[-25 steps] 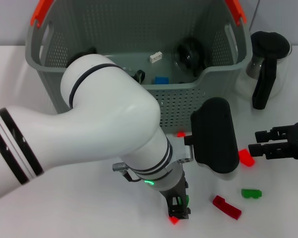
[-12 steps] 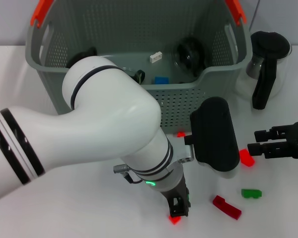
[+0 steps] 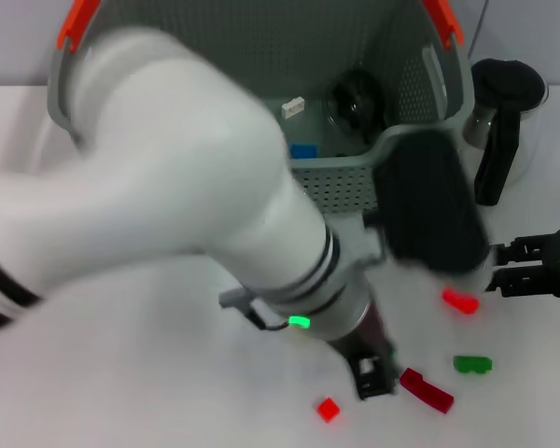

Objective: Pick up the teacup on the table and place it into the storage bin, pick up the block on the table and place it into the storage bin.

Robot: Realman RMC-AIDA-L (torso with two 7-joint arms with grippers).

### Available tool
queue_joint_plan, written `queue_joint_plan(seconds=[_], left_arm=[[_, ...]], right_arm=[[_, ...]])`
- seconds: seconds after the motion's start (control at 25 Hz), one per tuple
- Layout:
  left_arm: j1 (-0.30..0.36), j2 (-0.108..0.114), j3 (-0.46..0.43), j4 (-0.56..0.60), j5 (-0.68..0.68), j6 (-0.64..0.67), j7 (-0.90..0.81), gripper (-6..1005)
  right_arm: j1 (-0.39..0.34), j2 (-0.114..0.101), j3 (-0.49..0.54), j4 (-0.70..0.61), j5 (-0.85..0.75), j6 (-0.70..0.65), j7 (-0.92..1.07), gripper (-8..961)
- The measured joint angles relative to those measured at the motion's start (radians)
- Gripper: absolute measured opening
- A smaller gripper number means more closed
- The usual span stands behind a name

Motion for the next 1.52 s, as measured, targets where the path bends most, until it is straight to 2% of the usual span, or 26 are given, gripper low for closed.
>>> queue_joint_plan(seconds=[0.08,0.12,0.2,0.28,0.32,0.4,0.48,0.52,0.56,0.6,0.68,0.76,0.84,0.88,1.0,1.16,1.2,1.24,1.36,1.4,1.48,1.52], left_arm=[[0.027,0.001,-0.142,0.193,-0.109,0.153,-0.001,162],[0.027,0.001,-0.142,0.193,-0.109,0.153,-0.001,168],[0.025,0.003,-0.306,0.282,-0.213,0.241,0.021,180],[0.0,0.005,-0.434,0.304,-0.258,0.268,0.044,192],[-0.031,0.008,-0.537,0.302,-0.274,0.273,0.067,198],[-0.092,0.014,-0.698,0.258,-0.28,0.257,0.126,210],[-0.161,0.03,-0.836,0.146,-0.265,0.198,0.181,222],[-0.196,0.044,-0.879,0.071,-0.254,0.16,0.192,229],[-0.259,0.083,-0.923,-0.092,-0.243,0.09,0.183,235],[-0.259,0.083,-0.923,-0.092,-0.243,0.09,0.183,241],[-0.301,0.117,-0.942,-0.248,-0.241,0.021,0.171,253],[-0.303,0.126,-0.952,-0.352,-0.227,-0.08,0.167,265],[-0.303,0.126,-0.952,-0.352,-0.227,-0.08,0.167,277],[-0.286,0.123,-0.955,-0.346,-0.218,-0.131,0.168,283],[-0.275,0.122,-0.956,-0.328,-0.217,-0.142,0.166,351],[-0.238,0.118,-0.975,-0.196,-0.242,-0.055,0.147,442],[-0.238,0.118,-0.975,-0.196,-0.242,-0.055,0.147,465],[-0.207,0.103,-0.975,-0.088,-0.311,0.08,0.174,487],[-0.171,0.078,-0.95,0.034,-0.416,0.293,0.23,561],[-0.155,0.063,-0.932,0.088,-0.447,0.377,0.246,587],[-0.111,0.022,-0.856,0.181,-0.463,0.523,0.243,639],[-0.093,0.012,-0.814,0.21,-0.456,0.559,0.229,664]], right_arm=[[-0.002,-0.002,0.0,0.0,0.0,-0.001,0.006,683],[-0.004,-0.003,0.0,0.0,0.0,0.0,0.008,683],[-0.006,-0.003,0.0,0.0,0.001,-0.001,0.008,683],[-0.006,-0.003,0.0,0.0,0.002,-0.001,0.007,683],[-0.006,-0.002,0.0,0.0,0.001,0.0,0.006,683],[-0.004,0.0,-0.001,0.0,0.0,0.0,0.006,684],[0.001,0.002,-0.005,0.0,0.0,0.001,0.007,684],[0.003,0.003,-0.005,0.0,0.0,0.001,0.007,684],[0.005,0.004,-0.006,0.0,0.0,0.0,0.008,684],[0.007,0.004,-0.006,0.0,-0.001,-0.001,0.008,684],[0.01,0.005,-0.008,0.0,-0.001,-0.003,0.008,684],[0.01,0.005,-0.011,0.0,-0.002,-0.004,0.008,684],[0.007,0.004,-0.012,0.0,-0.004,-0.004,0.007,684],[0.005,0.003,-0.013,0.0,-0.004,-0.004,0.007,684],[0.003,-0.002,-0.013,0.0,-0.005,-0.007,0.006,684],[0.003,-0.004,-0.013,0.0,-0.005,-0.009,0.002,683],[0.003,-0.004,-0.012,0.0,-0.005,-0.008,0.001,683],[0.003,-0.004,-0.012,0.0,-0.005,-0.008,0.001,683],[0.004,-0.004,-0.012,0.0,-0.005,-0.008,0.005,683],[0.004,-0.004,-0.012,0.0,-0.005,-0.006,0.006,683],[0.004,-0.004,-0.012,0.0,-0.005,-0.004,0.007,683],[0.004,-0.003,-0.012,0.0,-0.005,-0.003,0.008,683]])
